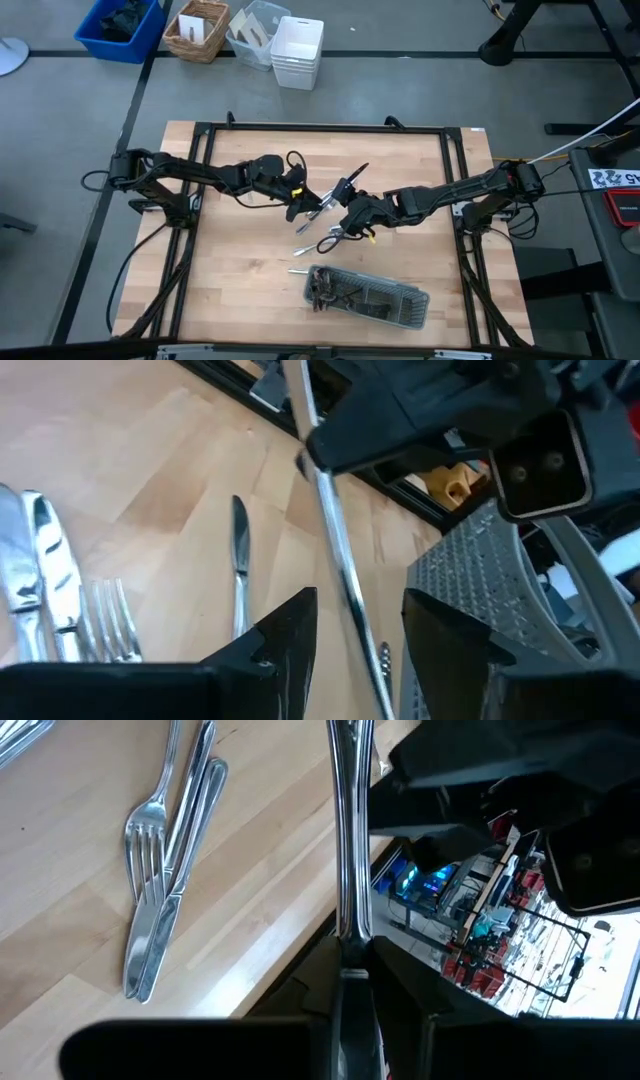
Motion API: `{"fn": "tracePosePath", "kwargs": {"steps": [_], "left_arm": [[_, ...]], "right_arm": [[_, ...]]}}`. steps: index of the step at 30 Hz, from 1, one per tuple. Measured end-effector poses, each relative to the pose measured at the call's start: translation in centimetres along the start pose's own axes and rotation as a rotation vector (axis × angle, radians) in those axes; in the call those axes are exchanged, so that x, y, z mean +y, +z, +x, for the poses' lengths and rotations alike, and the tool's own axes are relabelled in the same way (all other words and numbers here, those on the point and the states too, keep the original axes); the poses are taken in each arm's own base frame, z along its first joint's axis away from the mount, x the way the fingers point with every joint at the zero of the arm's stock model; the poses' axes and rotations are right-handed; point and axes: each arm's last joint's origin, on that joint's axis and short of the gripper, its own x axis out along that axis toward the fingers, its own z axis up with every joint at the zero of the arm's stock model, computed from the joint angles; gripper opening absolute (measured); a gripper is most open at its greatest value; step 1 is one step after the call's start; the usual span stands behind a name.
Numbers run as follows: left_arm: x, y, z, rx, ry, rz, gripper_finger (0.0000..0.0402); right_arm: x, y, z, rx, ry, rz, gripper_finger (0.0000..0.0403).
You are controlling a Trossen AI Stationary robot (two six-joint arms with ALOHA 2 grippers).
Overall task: Sort silverware
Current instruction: Put the knife into the gray silverware rack
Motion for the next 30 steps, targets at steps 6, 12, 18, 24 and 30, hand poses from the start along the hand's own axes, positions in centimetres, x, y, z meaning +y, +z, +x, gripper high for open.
{"fn": "tracePosePath", "kwargs": {"steps": [6,12,18,24,30], "left_arm": [[-0.07,-0.06,0.04,0.0,0.004,-0.002,0.0143],[-0.48,-0.29,0.19,0.008,-0.007,0.011,0.0143],[-0.67,-0.42,0.31,-0.009,0.03,0.053,0.0143],[-0.63,-0.41,0.32,-0.01,0.034,0.067,0.0137],[-0.63,-0.43,0.32,-0.009,0.037,0.139,0.007]], "right_arm": [[-0.05,0.02,0.0,-0.001,-0.005,0.003,0.0049],[-0.22,0.01,0.0,0.014,-0.024,0.014,0.0049],[-0.49,0.09,-0.01,0.006,-0.048,0.033,0.0049],[-0.57,0.11,-0.02,0.005,-0.054,0.039,0.0049],[-0.56,0.1,-0.01,0.005,-0.053,0.037,0.0049]]}}
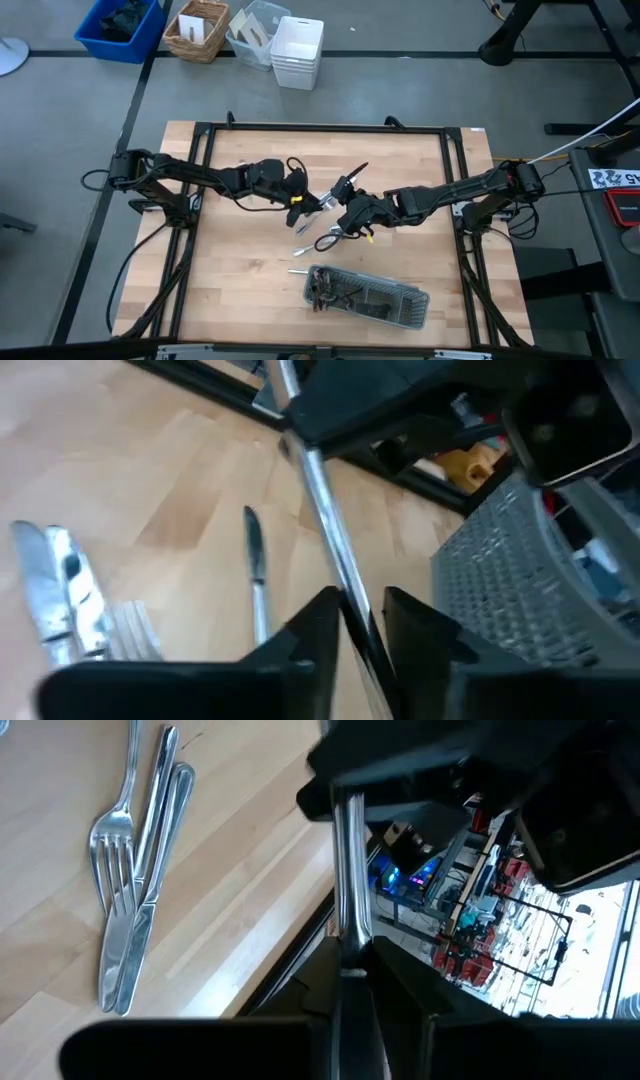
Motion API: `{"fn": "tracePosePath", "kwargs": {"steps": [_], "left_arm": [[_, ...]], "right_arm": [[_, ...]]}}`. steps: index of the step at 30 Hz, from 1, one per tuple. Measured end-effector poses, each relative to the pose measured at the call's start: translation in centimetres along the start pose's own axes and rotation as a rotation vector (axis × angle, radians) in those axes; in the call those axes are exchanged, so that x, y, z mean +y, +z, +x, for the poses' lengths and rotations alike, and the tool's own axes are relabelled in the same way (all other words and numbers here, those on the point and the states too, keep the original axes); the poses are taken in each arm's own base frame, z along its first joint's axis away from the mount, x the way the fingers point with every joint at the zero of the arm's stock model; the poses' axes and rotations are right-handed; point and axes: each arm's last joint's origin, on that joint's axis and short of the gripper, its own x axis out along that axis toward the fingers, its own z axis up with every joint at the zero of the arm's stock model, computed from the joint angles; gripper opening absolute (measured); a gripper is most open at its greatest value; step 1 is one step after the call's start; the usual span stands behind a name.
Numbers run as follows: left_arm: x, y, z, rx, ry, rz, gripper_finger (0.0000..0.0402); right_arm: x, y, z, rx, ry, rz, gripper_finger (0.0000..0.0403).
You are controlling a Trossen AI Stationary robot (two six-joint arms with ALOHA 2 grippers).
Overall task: Sort silverware
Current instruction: Put the knife into the gray silverware rack
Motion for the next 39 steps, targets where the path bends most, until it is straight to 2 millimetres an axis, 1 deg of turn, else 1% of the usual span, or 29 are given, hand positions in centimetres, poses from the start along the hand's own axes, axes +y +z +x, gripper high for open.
{"fn": "tracePosePath", "kwargs": {"steps": [3,4,8,16,19,23,26,29,31,39], "left_arm": [[0.2,-0.2,0.0,0.012,0.014,0.018,0.0025],[0.2,-0.2,0.0,0.012,0.017,0.018,0.0018],[0.2,-0.2,0.0,0.011,0.017,-0.014,0.0021],[0.2,-0.3,0.0,0.024,0.012,-0.011,0.0017],[0.2,-0.3,0.0,0.029,0.008,-0.011,0.0017],[0.0,0.0,0.0,0.012,-0.008,-0.002,0.0017],[0.0,-0.1,0.0,0.015,-0.008,-0.002,0.0017],[0.0,0.0,-0.1,0.01,-0.005,-0.002,0.0017],[0.2,0.1,-0.1,0.001,-0.001,-0.002,0.0017],[1.5,0.7,-0.5,-0.023,0.033,-0.02,0.0017]], "right_arm": [[0.0,0.0,0.0,0.004,-0.001,-0.002,0.0049],[0.0,0.0,0.0,0.004,-0.001,-0.002,0.0049],[0.0,0.0,0.0,0.003,-0.001,-0.001,0.0049],[0.0,0.1,0.0,-0.018,0.006,-0.001,0.0051],[0.0,0.1,0.0,-0.038,0.012,0.0,0.0065],[0.0,0.2,0.0,-0.054,0.012,0.013,0.0098],[-0.2,0.2,0.0,-0.039,-0.01,0.097,0.012],[-0.5,0.1,0.0,0.0,-0.048,0.202,0.0133],[-0.6,0.0,0.0,0.029,-0.07,0.267,0.0137],[-0.5,-0.1,0.0,0.068,-0.086,0.418,0.0138]]}}
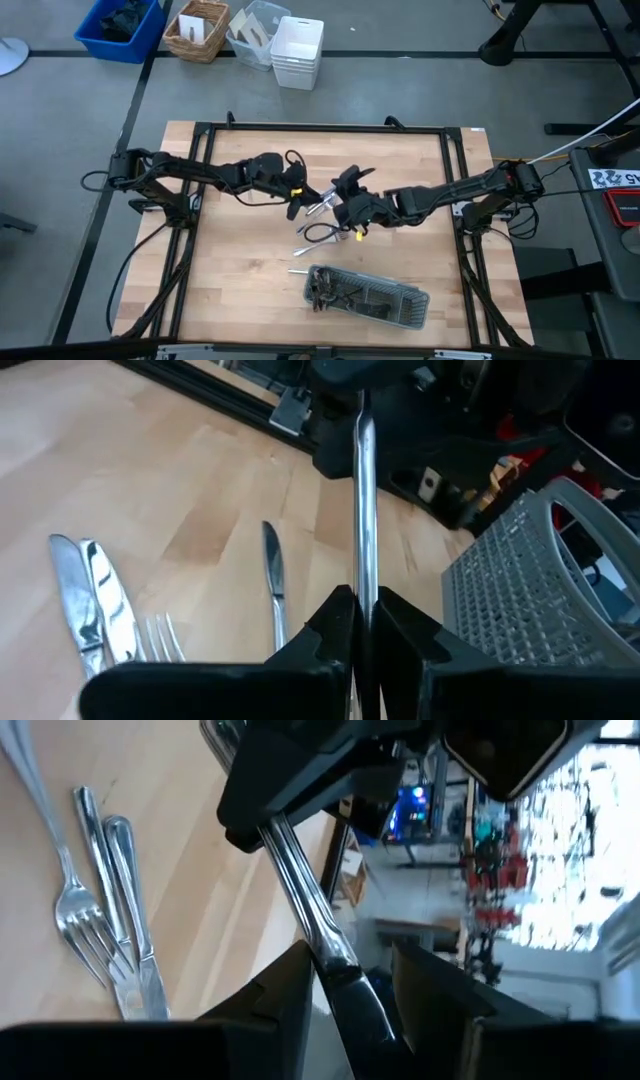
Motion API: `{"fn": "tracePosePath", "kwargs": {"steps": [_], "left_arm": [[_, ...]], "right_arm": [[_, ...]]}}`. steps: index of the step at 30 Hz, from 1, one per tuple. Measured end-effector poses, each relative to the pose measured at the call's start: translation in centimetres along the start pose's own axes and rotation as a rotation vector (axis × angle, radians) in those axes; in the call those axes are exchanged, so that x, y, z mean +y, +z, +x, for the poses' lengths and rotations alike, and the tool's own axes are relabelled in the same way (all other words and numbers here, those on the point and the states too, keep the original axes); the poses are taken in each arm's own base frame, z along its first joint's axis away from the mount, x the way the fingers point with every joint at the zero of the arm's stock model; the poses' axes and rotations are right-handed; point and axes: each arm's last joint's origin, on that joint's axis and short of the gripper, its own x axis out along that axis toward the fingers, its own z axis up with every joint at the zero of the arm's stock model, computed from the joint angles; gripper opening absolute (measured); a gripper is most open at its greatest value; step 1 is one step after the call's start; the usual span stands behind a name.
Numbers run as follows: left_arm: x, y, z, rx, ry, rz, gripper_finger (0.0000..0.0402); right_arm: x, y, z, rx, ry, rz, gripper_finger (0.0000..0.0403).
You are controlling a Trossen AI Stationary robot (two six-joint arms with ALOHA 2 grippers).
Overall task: Sort silverware
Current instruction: Put the knife into the gray silverware rack
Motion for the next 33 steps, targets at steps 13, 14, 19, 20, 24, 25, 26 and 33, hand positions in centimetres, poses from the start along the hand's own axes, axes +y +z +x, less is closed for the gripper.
{"fn": "tracePosePath", "kwargs": {"steps": [13,14,19,20,24,25,26,33], "left_arm": [[1.8,0.3,-0.4,-0.014,0.079,-0.021,0.0017],[1.9,0.3,-0.4,-0.014,0.082,-0.022,0.0017],[2.1,0.3,-0.6,-0.004,0.087,-0.028,0.0017],[2.2,0.3,-0.6,-0.001,0.089,-0.03,0.0017],[2.5,0.5,-0.7,-0.017,0.097,-0.027,0.0016],[2.5,0.5,-0.7,-0.018,0.1,-0.02,0.0016],[2.5,0.6,-0.7,-0.02,0.1,-0.003,0.0016],[2.1,0.7,-0.6,-0.038,0.081,0.137,0.0016]], "right_arm": [[-0.7,-0.6,-0.7,0.089,-0.082,0.155,0.0138],[-0.9,-0.7,-0.9,0.088,-0.081,0.164,0.0138],[-1.9,-1.4,-2.1,0.074,-0.084,0.25,0.0138],[-2.2,-1.6,-2.5,0.07,-0.085,0.273,0.0138],[-3.1,-2.9,-4.1,0.074,-0.076,0.381,0.0138],[-3.3,-3.3,-4.6,0.081,-0.072,0.411,0.0138],[-3.6,-3.6,-5.0,0.081,-0.073,0.445,0.0138],[-5.1,-6.0,-8.1,0.047,-0.027,0.714,0.0138]]}}
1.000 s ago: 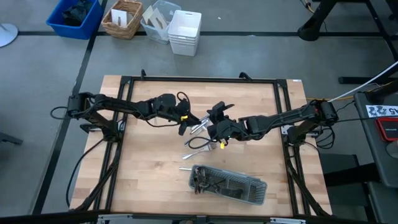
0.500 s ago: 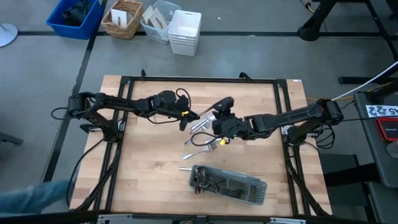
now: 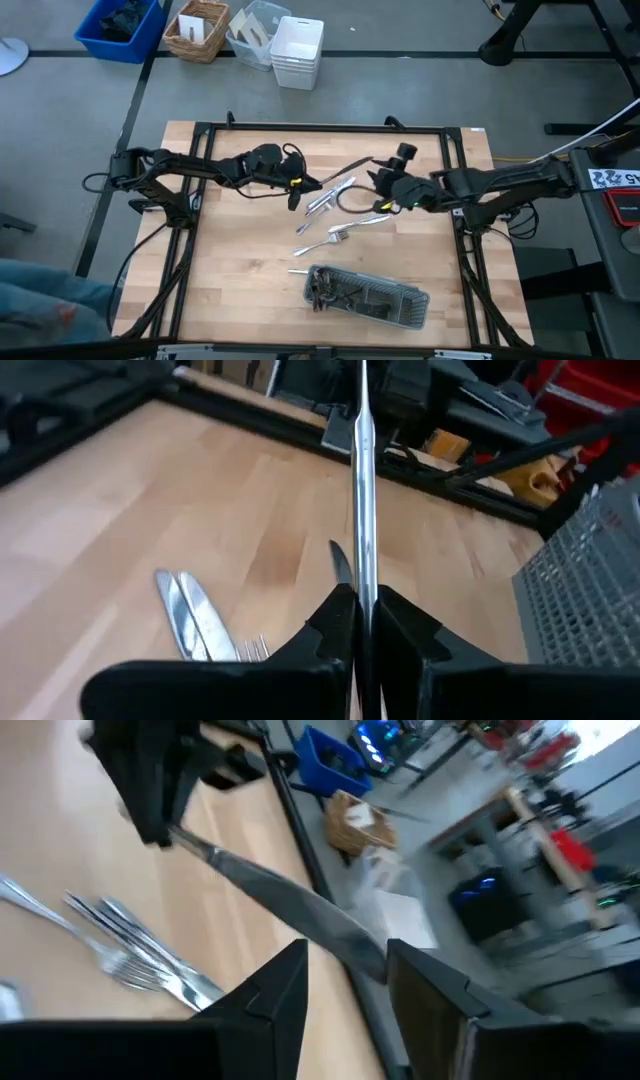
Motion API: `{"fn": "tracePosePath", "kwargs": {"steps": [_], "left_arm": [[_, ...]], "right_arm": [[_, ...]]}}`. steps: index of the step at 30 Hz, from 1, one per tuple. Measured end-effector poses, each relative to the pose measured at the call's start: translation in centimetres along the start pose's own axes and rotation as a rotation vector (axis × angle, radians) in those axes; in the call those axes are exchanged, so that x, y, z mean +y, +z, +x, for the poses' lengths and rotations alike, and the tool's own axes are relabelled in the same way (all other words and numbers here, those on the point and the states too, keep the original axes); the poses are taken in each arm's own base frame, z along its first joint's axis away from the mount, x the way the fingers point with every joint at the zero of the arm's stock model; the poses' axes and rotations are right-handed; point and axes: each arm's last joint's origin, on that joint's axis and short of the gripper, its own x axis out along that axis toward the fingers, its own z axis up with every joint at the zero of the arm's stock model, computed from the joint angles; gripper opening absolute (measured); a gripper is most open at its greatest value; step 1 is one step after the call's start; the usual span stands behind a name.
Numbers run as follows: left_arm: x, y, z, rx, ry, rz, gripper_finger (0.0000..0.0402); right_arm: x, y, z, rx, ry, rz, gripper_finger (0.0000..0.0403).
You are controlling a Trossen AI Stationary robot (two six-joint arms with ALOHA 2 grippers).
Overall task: Sort silverware
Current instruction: Put the knife into the gray silverware rack
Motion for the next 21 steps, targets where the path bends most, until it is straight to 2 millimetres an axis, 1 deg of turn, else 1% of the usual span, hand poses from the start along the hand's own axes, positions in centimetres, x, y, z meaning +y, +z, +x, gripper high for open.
{"fn": "tracePosePath", "kwargs": {"steps": [5,10,13,17,21], "left_arm": [[-0.6,-0.2,0.2,0.013,-0.021,0.136,0.0016],[-1.4,-0.4,0.3,0.016,-0.045,0.222,0.0016],[-1.9,-0.5,0.4,0.018,-0.061,0.247,0.0016],[-2.5,-0.5,0.5,0.001,-0.082,0.284,0.0016],[-3.2,-0.1,0.6,-0.051,-0.104,0.323,0.0016]], "right_arm": [[-1.5,-0.1,-1.8,-0.06,0.121,0.151,0.0138],[-2.6,-0.3,-3.2,-0.108,0.214,0.237,0.0138],[-2.9,-0.4,-3.7,-0.123,0.284,0.261,0.0138],[-2.8,-0.4,-4.1,-0.145,0.431,0.265,0.0138],[-2.6,-0.5,-4.2,-0.142,0.479,0.257,0.0138]]}}
